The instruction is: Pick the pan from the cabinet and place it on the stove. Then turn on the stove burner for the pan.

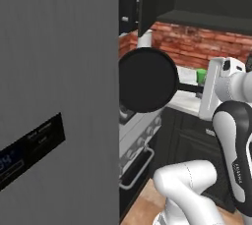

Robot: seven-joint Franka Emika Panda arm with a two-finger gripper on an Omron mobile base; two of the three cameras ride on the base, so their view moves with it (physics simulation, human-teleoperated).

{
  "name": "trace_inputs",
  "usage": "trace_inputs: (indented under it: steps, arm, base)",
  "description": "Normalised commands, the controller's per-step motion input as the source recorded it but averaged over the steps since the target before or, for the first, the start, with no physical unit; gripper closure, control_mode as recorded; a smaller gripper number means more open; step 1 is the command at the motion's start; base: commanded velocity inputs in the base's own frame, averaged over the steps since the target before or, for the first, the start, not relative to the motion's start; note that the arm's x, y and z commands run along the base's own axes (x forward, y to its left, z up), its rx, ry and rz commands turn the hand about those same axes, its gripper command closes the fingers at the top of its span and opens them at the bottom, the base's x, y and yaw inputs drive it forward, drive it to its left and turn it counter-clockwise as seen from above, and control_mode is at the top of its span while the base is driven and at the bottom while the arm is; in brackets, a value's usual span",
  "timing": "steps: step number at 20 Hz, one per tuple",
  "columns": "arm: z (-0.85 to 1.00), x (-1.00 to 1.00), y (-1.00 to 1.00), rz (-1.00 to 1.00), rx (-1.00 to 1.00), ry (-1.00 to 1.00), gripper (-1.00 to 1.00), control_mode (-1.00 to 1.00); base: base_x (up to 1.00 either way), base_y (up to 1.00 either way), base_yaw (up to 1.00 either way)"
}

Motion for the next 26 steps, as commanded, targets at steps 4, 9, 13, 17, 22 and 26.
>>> trace_inputs:
  steps: [4,9,13,17,22,26]
  arm:
    - [0.0,0.0,0.0,0.0,0.0,0.0,1.0,1.0]
    - [0.0,0.0,0.0,0.0,0.0,0.0,1.0,1.0]
    - [0.0,0.0,0.0,0.0,0.0,0.0,1.0,1.0]
    - [0.0,0.0,0.0,0.0,0.0,0.0,1.0,1.0]
    - [0.0,0.0,0.0,0.0,0.0,0.0,1.0,1.0]
    - [0.0,0.0,0.0,0.0,0.0,0.0,1.0,1.0]
  base:
    - [0.02,-0.34,0.23]
    - [0.14,-0.46,0.19]
    - [0.25,-0.48,0.17]
    - [0.08,-0.32,0.22]
    - [0.0,-0.27,0.28]
    - [0.05,-0.32,0.27]
